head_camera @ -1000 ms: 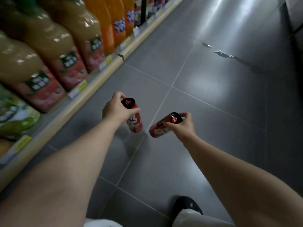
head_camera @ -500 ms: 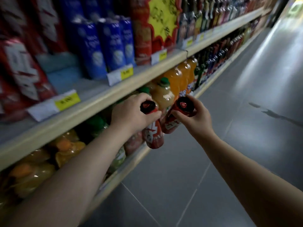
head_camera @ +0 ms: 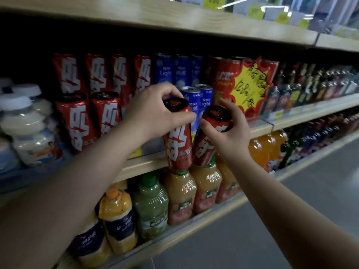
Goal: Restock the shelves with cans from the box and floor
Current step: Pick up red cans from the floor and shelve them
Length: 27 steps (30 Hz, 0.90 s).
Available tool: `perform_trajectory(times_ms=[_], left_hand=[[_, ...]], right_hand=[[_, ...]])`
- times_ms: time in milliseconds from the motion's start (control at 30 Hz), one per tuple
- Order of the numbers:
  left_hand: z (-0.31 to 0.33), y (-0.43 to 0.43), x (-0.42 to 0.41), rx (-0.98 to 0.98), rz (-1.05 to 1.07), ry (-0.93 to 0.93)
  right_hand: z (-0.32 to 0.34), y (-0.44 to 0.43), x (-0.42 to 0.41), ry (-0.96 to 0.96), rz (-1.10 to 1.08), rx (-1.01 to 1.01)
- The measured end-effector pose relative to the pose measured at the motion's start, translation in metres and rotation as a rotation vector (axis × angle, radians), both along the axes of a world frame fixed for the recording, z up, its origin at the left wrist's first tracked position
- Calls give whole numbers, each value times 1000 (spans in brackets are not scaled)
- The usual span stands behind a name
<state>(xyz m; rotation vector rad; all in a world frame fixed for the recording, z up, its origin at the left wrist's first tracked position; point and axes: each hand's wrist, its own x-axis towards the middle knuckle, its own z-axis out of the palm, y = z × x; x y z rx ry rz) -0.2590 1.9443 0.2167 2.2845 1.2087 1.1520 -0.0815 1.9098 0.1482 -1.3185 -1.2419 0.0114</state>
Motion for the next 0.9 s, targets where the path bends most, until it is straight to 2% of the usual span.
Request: perform_trajectory(times_ms=[133, 300, 700, 900], left_hand=[[20, 4, -12, 143, 203, 35], [29, 6, -21, 280, 395, 227], [22, 49, -26, 221, 523, 735], [23, 59, -36, 182, 582, 840]], right_hand=[[14, 17, -4, -27, 109, 48], [21, 23, -12, -73, 220, 75], [29, 30, -22, -98, 252, 55], [35, 45, -31, -75, 245, 18]])
